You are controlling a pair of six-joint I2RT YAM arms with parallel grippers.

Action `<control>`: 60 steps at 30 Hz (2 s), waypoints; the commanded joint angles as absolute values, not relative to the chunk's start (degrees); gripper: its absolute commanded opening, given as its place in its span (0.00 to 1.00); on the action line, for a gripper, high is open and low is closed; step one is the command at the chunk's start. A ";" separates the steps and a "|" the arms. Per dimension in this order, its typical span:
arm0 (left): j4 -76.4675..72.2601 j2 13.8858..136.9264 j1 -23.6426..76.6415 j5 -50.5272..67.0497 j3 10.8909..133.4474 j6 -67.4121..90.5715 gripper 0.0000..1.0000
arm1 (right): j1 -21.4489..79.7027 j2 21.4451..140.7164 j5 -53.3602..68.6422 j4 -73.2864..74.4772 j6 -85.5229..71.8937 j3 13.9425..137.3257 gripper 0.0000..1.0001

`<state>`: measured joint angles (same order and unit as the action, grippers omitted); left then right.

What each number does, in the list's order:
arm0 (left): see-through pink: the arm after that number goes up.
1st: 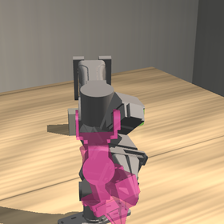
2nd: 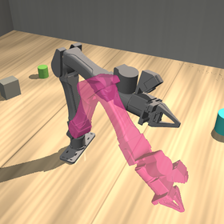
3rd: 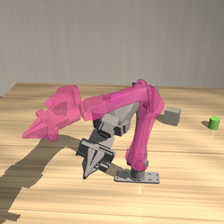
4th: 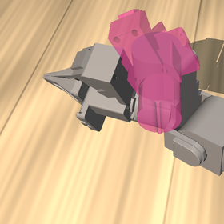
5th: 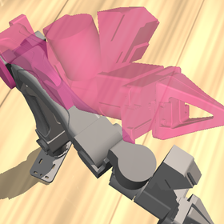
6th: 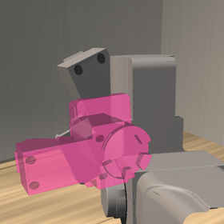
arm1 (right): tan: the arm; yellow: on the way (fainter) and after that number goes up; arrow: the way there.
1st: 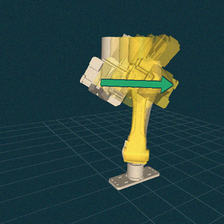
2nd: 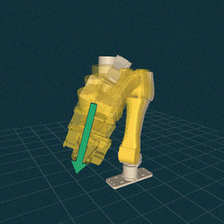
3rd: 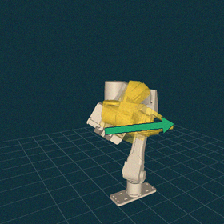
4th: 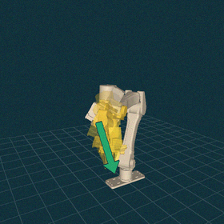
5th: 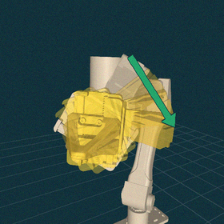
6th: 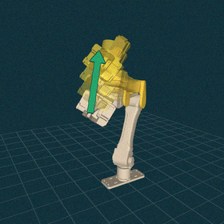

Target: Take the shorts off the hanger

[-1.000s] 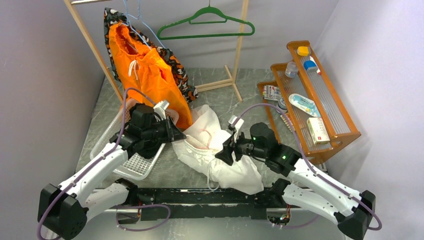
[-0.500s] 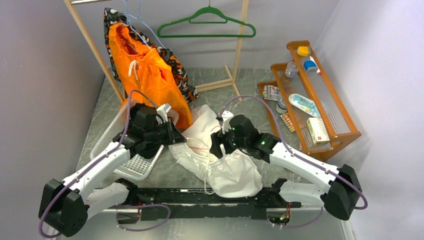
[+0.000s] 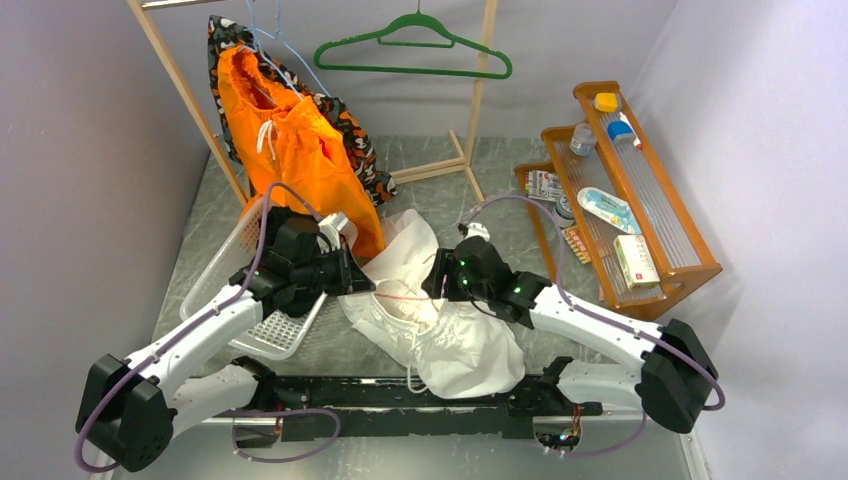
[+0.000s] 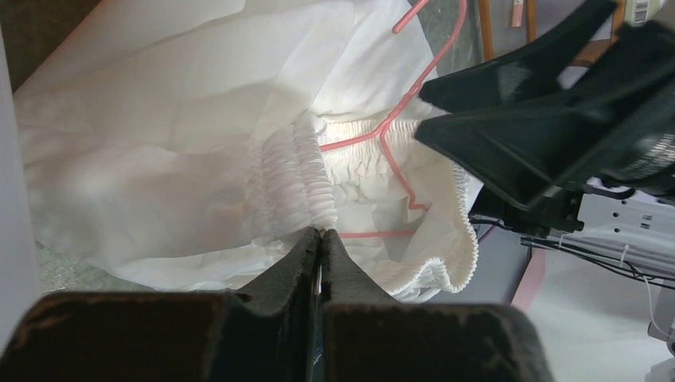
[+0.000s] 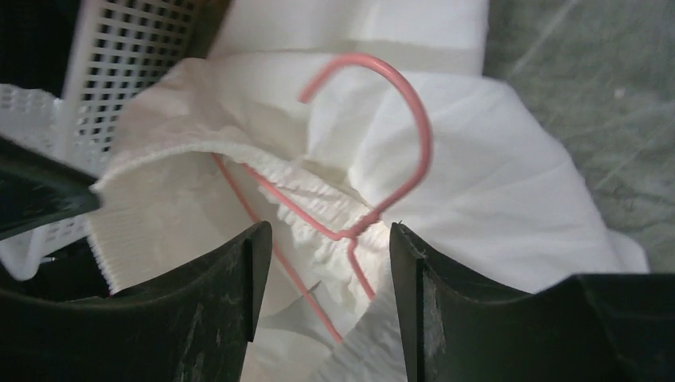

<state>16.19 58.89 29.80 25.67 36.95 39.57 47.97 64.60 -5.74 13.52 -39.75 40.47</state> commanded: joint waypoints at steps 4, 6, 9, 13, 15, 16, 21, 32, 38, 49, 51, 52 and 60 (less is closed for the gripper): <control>16.39 59.24 30.89 24.83 37.28 38.09 0.07 | 47.88 68.90 -6.61 2.96 -51.89 34.07 0.60; 16.27 58.95 31.01 24.70 37.14 38.19 0.07 | 47.89 69.47 -3.20 -3.86 -50.70 31.30 0.51; 15.85 59.19 31.10 24.84 37.08 38.33 0.07 | 47.97 71.32 0.92 -11.79 -48.37 30.08 0.38; 16.41 59.56 31.35 24.67 37.59 38.19 0.07 | 47.90 72.79 1.75 -12.91 -42.86 31.35 0.17; 17.39 59.50 31.46 23.83 38.19 38.00 0.07 | 47.97 71.38 2.39 -12.24 -39.64 32.05 0.05; 18.14 59.41 31.51 23.33 38.56 37.87 0.07 | 47.94 69.82 2.53 -11.47 -37.97 32.41 0.02; 21.23 58.42 31.55 19.70 40.52 37.38 0.07 | 47.90 58.89 4.48 -9.31 -29.15 30.45 0.00; 29.88 60.47 31.72 5.76 48.59 37.32 0.07 | 47.92 44.05 13.69 6.12 -12.36 33.62 0.00; 37.47 64.53 31.71 -5.05 52.07 39.47 0.07 | 47.93 39.15 10.06 13.84 -6.97 36.46 0.00; 35.50 64.57 31.64 -3.69 51.19 41.61 0.07 | 47.95 17.71 1.58 6.88 -9.25 27.62 0.00; 30.69 62.86 31.61 2.18 48.75 40.36 0.07 | 47.97 18.51 -1.70 6.58 -10.84 27.78 0.00; 27.83 61.48 31.59 5.33 47.46 40.00 0.07 | 47.92 19.88 -4.31 7.03 -12.08 28.46 0.00; 21.56 58.04 34.06 16.48 46.25 35.52 0.36 | 47.95 36.01 -19.00 5.94 -23.33 33.12 0.00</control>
<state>25.39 58.92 32.21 11.22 44.56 38.76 47.99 31.07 -9.54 9.26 -16.12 30.04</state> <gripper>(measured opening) 0.278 0.044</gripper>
